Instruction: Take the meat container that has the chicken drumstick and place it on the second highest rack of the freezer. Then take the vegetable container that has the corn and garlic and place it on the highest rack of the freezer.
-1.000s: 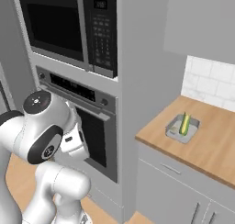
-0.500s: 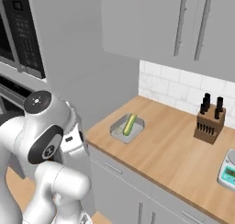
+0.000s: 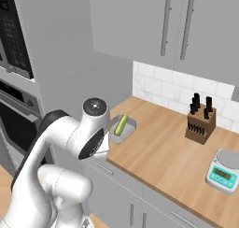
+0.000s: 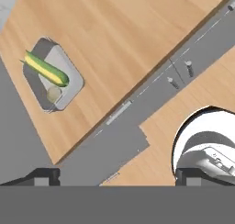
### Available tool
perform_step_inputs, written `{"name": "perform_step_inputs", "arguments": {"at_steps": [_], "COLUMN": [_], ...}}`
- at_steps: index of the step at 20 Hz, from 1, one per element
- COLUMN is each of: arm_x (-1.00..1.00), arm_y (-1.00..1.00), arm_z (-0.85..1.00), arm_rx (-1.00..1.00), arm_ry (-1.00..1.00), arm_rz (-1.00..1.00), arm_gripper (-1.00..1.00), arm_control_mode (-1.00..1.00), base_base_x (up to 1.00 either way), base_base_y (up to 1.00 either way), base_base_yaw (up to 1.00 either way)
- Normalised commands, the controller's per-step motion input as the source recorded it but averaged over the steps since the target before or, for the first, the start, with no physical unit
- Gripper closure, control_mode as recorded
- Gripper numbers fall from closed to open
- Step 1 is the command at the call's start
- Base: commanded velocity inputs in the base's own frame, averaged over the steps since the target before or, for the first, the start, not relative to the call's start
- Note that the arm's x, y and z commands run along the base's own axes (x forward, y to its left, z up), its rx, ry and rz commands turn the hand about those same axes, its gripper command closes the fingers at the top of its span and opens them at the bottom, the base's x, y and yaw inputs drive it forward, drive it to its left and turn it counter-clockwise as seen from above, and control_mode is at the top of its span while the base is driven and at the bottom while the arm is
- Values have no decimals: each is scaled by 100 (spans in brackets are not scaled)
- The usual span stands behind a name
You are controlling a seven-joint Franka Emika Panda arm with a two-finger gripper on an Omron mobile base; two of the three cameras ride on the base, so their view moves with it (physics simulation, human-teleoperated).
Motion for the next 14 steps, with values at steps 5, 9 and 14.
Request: {"name": "perform_step_inputs", "arguments": {"at_steps": [5,9,14], "arm_x": [100,100,64], "arm_y": [0,0,2], "arm_z": [-50,-53,-79], "arm_rx": [18,0,-1], "arm_ry": [23,11,5], "arm_rz": [0,0,0], "arm_gripper": [-100,-100,-100], "arm_control_mode": [-100,-100,-100], "base_base_x": [0,0,0], "base_base_y": [0,0,0], "base_base_yaw": [0,0,0]}}
